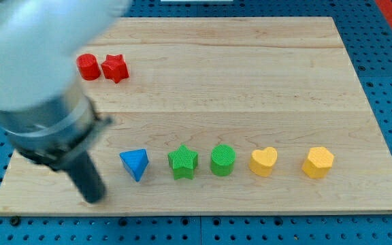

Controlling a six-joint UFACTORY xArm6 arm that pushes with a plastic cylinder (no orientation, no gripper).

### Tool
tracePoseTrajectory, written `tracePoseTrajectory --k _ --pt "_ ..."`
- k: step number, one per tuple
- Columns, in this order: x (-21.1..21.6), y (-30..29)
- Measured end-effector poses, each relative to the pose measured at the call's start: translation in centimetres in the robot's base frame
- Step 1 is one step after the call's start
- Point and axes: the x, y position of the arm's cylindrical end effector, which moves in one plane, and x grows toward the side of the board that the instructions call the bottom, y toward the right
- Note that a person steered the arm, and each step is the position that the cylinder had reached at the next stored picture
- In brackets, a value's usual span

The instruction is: Move the red star to the left of the blue triangle

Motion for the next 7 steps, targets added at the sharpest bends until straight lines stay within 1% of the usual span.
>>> tracePoseTrajectory --k 1,2,4,5,6,7 --pt "-7.7 -1.6" --pt "-11.4 4.1" --pt "-26.2 11.3" --pt "-28.1 7.7" --pt "-24.6 5.2" --pt "-23.1 2.3"
